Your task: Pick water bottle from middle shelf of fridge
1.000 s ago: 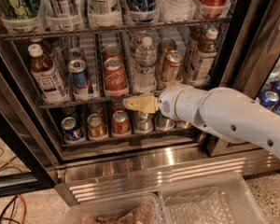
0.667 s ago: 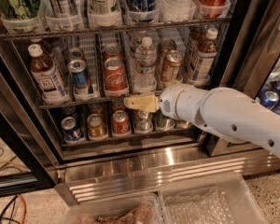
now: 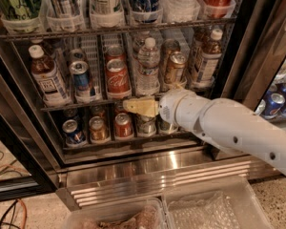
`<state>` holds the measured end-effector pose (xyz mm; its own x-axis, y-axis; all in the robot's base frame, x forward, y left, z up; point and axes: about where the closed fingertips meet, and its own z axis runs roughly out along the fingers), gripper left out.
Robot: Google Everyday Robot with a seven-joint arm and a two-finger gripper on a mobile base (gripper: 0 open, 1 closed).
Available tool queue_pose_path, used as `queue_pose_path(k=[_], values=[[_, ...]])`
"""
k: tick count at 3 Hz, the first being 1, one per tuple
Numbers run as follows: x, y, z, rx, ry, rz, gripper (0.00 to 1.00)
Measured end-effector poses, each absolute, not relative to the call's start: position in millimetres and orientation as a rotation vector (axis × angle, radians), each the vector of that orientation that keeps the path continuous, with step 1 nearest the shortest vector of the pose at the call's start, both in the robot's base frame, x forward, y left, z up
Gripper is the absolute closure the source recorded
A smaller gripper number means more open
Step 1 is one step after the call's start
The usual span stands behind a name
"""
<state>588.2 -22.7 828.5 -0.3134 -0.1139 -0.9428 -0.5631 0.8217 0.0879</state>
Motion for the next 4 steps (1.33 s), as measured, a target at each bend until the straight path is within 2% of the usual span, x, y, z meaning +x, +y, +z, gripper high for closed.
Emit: queue_pose_path(k=[4], values=[[595.9,-13.6,828.1,-0.482,1.653,0.288,0.00]])
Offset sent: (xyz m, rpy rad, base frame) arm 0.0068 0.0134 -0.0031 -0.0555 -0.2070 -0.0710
